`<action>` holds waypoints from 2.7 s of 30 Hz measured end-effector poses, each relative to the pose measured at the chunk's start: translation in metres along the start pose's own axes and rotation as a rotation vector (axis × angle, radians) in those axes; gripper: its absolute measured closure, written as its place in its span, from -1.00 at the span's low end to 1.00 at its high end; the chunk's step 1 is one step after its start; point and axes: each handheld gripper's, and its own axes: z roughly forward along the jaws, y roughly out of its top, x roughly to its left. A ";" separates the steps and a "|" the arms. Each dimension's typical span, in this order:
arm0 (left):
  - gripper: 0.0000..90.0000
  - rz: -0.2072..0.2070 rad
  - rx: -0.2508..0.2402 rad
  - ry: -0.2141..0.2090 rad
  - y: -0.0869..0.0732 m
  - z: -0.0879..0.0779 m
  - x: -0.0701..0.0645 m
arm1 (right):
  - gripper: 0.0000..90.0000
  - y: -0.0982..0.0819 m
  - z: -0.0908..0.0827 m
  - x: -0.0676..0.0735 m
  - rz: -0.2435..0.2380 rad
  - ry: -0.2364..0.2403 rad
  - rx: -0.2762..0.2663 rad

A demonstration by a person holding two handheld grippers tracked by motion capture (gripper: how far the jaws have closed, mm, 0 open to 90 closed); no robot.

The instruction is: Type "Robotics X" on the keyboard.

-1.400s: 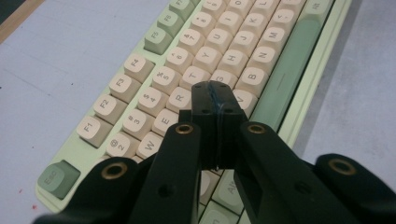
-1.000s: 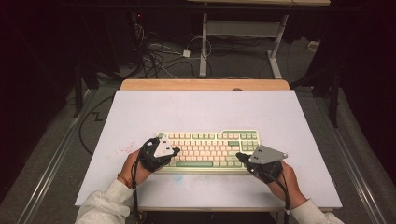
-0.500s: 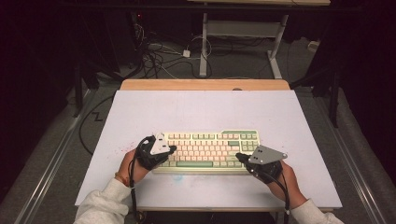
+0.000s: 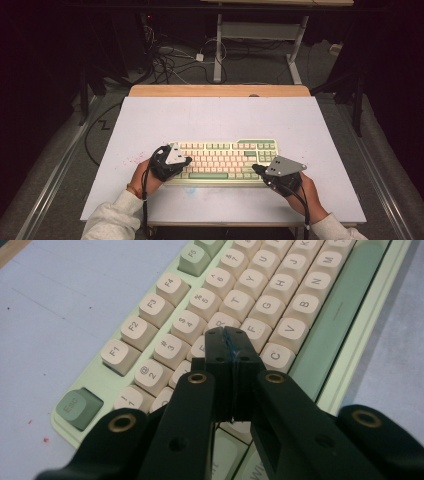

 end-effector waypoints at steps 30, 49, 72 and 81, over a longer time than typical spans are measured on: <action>0.95 0.002 0.006 0.031 0.001 0.001 -0.003 | 1.00 0.000 -0.001 0.000 -0.003 -0.001 0.003; 0.85 0.019 -0.076 0.061 0.004 -0.011 -0.007 | 1.00 0.001 -0.003 -0.002 -0.004 -0.008 -0.001; 0.74 0.034 -0.140 0.051 0.004 -0.018 -0.011 | 0.97 0.002 -0.005 -0.002 -0.003 -0.011 -0.016; 0.85 0.046 -0.137 0.037 0.002 -0.023 -0.016 | 0.97 0.002 -0.006 -0.001 -0.003 -0.011 -0.020</action>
